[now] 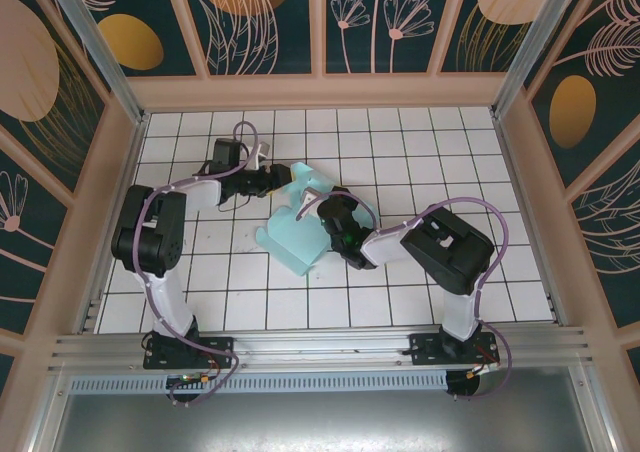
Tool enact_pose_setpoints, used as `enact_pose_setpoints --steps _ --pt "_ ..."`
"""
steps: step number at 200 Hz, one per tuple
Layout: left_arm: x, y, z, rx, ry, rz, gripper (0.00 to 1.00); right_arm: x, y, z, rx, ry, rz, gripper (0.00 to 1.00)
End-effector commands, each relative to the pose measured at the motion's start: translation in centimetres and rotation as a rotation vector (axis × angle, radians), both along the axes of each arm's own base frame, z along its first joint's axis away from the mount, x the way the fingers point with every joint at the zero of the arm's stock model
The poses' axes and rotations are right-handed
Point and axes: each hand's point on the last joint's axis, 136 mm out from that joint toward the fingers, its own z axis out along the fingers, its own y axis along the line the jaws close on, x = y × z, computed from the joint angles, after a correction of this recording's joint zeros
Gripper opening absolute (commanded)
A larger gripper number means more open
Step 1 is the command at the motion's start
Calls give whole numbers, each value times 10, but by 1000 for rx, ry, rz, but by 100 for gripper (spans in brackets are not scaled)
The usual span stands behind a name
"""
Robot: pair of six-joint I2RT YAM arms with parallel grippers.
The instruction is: Fold the paper box
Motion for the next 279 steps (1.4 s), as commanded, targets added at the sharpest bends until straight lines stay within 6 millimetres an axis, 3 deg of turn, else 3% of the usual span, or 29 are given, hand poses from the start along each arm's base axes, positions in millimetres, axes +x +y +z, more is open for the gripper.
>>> enact_pose_setpoints --steps 1,22,38,86,147,194,249,279 --pt "19 13 23 57 -171 65 77 1 -3 10 59 0 -11 0" --pt "38 24 19 86 -186 103 89 0 -3 12 72 8 -8 0" --pt "48 17 18 48 -181 57 99 0 -3 12 74 13 -3 0" --pt "42 -14 19 -70 -257 -189 99 3 0 13 90 25 4 0" --pt "8 -38 20 -122 -311 -388 98 9 4 11 96 43 10 0" --pt "-9 -37 17 -125 -297 -427 88 13 5 12 95 44 8 0" --pt "-29 -34 21 -132 -313 -437 84 14 6 10 102 49 8 0" --pt "-21 -28 10 -59 -308 -385 84 14 6 11 102 48 7 0"
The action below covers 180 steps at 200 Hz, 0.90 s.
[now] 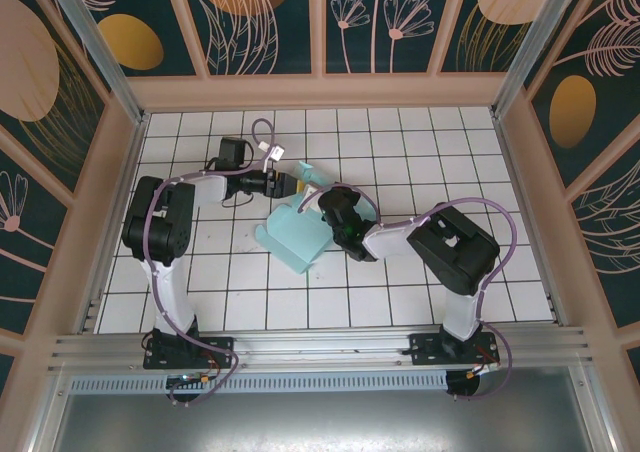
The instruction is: Fold the paper box
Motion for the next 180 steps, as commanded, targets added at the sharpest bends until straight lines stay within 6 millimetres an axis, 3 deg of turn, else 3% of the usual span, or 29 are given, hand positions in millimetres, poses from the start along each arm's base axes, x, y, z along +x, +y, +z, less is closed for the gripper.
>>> enact_pose_setpoints --steps 1,42,83,129,158,180 --pt "-1 3 2 41 -36 25 84 5 5 8 53 -13 -5 0" --pt "41 35 21 25 -127 247 97 1 2 9 62 -10 -7 0" --pt "59 22 2 4 -49 149 99 1 2 11 71 -11 -5 0" --pt "51 4 -2 -25 -35 15 99 0 1 10 79 -3 -12 0" --pt "34 -15 -1 -58 -2 -93 99 0 3 10 86 1 -11 0" --pt "27 -17 3 -57 -30 -93 97 -1 2 9 77 8 -10 0"
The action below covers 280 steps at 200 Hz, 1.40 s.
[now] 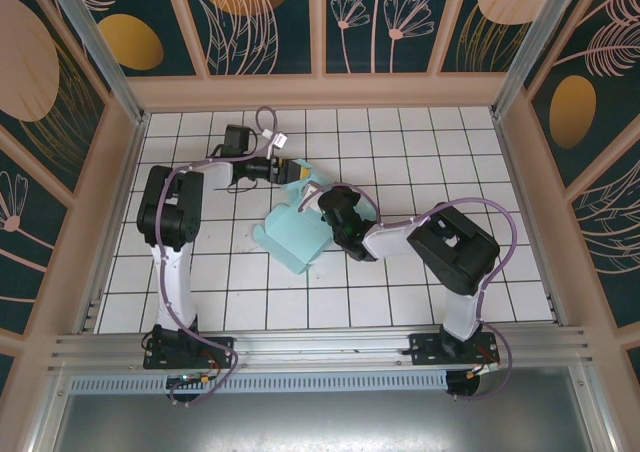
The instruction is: Fold the paper box
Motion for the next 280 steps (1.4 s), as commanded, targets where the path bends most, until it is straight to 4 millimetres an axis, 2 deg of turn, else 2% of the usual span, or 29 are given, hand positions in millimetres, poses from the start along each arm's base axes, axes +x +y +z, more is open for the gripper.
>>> enact_pose_setpoints --steps 1,39,128,164,181,201,233,268,280 --pt "-19 -7 8 -35 -13 -74 97 0 1 10 51 -4 -5 0" --pt "-32 -3 16 -28 -31 -77 84 0 0 10 40 -2 -2 0" --pt "-51 5 12 15 -42 -47 83 1 0 14 54 -7 -13 0" --pt "-50 10 8 23 -44 -25 82 -1 7 19 151 74 5 0" --pt "-48 13 10 17 -51 -12 80 -2 6 15 129 90 16 0" --pt "-44 16 11 19 -56 4 78 3 -1 14 40 35 -7 0" --pt "-46 19 10 25 -57 8 76 11 -11 25 -85 -132 -52 0" --pt "-49 23 3 37 -46 16 76 13 -13 40 -161 -256 -49 0" --pt "-50 24 2 37 -42 16 76 13 -11 39 -175 -262 -39 0"
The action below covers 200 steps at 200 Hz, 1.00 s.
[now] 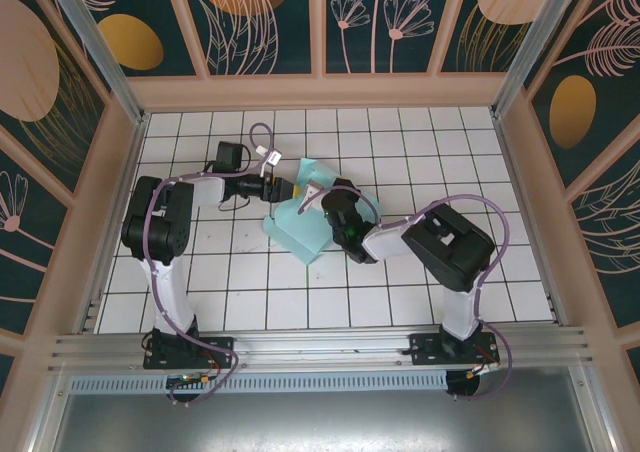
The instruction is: Fold the paper box
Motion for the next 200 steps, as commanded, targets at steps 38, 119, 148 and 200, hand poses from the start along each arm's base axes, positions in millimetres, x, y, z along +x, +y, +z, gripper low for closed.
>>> enact_pose_setpoints --steps 38,119,148,200 --pt "7 3 1 -4 -26 6 73 1 6 21 -41 -117 13 0" --pt "40 32 19 21 -117 218 79 -1 8 12 -75 -114 33 0" --pt "29 39 27 15 -118 261 76 2 6 15 -53 -110 21 0" --pt "11 55 -5 65 -31 391 74 5 5 29 -30 -146 14 0"
